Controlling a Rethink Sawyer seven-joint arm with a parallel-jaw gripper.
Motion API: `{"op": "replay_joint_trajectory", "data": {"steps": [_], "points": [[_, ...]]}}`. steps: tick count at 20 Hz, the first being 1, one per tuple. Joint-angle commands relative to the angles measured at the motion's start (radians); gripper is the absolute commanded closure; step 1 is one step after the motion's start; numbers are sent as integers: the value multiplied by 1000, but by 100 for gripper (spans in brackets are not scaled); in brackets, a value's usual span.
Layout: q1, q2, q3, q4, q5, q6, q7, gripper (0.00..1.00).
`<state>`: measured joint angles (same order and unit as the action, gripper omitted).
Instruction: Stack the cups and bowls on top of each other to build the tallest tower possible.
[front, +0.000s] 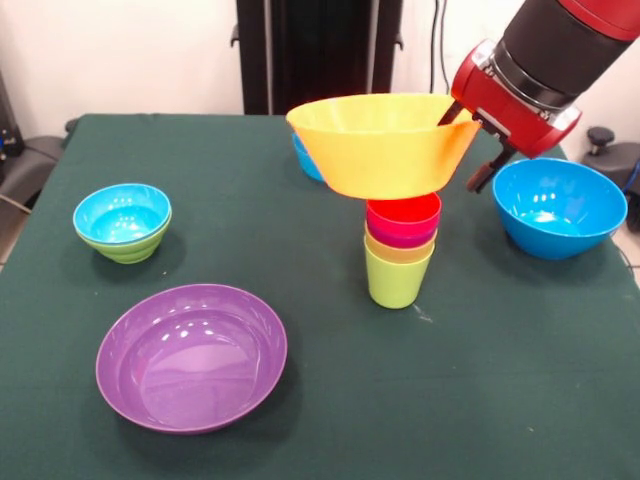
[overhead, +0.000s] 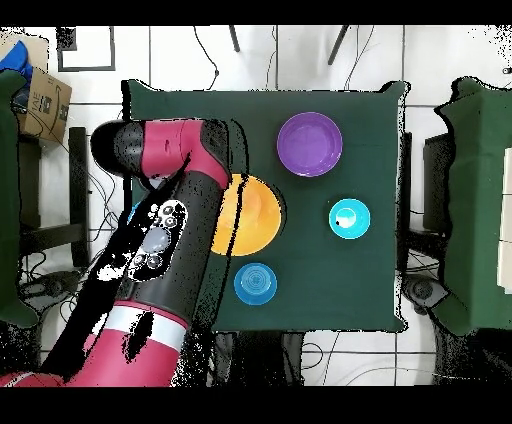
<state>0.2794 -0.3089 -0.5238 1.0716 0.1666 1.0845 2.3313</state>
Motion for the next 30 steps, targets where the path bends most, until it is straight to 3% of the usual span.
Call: {"op": "replay_joint_trajectory", "data": {"steps": [1,30], "points": [[20,23,43,-40,-10,42,178,0],[9,31,53,-49,9,45,140,0]]}}
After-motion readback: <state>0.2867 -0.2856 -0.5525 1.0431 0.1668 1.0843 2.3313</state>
